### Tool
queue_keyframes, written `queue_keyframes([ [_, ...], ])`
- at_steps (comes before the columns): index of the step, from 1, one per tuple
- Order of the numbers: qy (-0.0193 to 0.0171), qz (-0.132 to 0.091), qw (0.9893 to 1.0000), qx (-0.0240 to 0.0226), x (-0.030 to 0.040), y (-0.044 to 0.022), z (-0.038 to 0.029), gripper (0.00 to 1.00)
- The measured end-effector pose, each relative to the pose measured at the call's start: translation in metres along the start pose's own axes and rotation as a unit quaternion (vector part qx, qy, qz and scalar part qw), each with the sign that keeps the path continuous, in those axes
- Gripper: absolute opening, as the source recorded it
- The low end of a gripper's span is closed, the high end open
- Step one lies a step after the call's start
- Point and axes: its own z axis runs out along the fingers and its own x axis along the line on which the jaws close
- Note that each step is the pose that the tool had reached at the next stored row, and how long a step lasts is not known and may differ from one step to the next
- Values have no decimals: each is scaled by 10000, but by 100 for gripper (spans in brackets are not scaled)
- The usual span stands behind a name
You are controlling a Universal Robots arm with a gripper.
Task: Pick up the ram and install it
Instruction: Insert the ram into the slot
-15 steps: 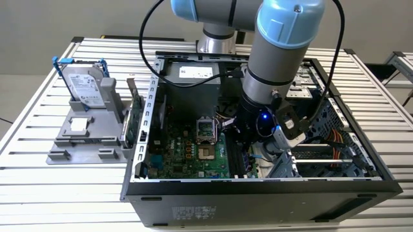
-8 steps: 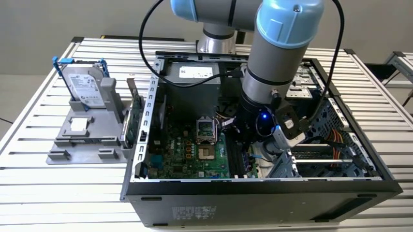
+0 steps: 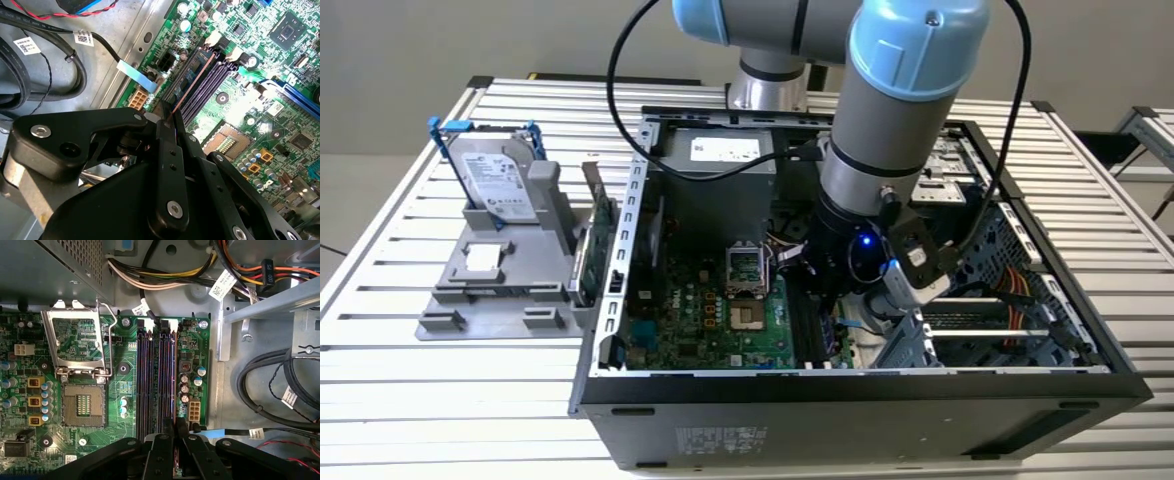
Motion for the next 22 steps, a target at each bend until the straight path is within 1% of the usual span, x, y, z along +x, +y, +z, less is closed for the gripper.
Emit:
queue_keyframes([
  [8, 0, 0, 10000, 2, 12, 1, 1, 0],
  [15, 0, 0, 10000, 2, 28, 1, 15, 0],
  [18, 0, 0, 10000, 1, 29, 2, 36, 0],
  [22, 1, 0, 10000, 5, 30, 1, 82, 0],
])
